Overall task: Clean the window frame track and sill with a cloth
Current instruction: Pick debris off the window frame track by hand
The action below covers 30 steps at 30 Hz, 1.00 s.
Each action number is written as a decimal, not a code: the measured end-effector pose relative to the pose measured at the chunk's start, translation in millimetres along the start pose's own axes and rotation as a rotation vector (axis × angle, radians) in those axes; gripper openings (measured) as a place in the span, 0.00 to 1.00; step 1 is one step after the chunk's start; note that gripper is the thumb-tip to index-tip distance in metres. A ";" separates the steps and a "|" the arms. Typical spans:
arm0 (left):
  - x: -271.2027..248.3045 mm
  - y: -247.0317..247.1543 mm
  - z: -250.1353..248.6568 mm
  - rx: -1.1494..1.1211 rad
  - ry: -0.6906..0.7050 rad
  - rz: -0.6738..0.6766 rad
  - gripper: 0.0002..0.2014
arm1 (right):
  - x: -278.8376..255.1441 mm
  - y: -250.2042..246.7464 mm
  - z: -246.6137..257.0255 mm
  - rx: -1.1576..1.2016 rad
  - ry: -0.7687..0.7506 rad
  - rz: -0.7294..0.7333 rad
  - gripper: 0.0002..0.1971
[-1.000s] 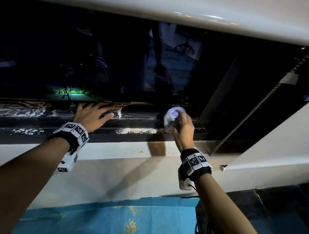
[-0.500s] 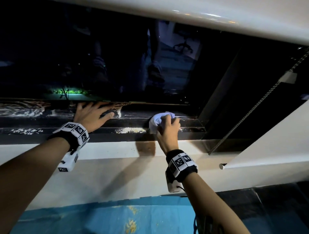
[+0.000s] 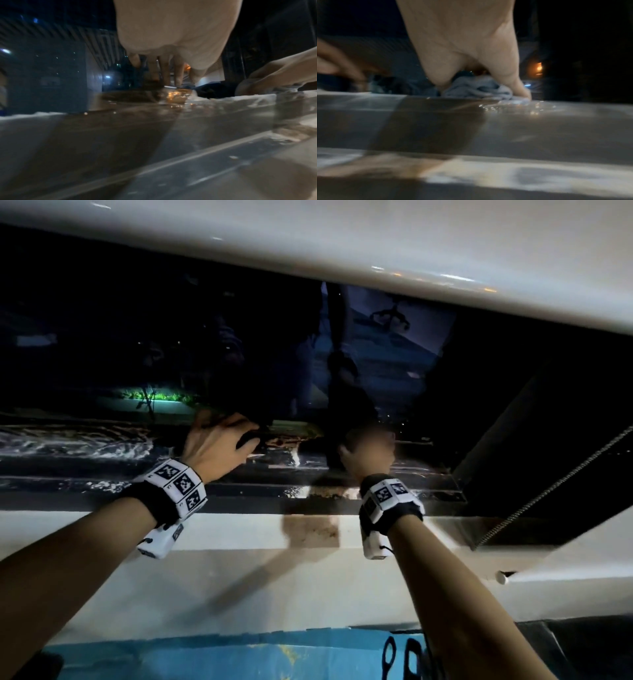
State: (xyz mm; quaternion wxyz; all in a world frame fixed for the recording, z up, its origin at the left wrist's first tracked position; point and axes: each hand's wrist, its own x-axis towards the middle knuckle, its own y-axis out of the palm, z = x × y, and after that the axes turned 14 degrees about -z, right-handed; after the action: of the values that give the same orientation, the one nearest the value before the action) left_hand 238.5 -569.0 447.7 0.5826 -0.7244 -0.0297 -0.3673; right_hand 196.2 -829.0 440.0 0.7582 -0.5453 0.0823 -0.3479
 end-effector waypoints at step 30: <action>-33.1 7.6 58.1 -0.351 -0.328 0.083 0.25 | -54.9 -25.3 66.8 0.281 -0.450 0.187 0.07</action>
State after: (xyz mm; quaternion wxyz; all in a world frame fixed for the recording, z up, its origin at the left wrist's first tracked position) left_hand 246.8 -508.5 419.7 0.4496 -0.8651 -0.0298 -0.2202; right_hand 177.9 -747.8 474.5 0.8545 -0.4883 -0.0871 -0.1546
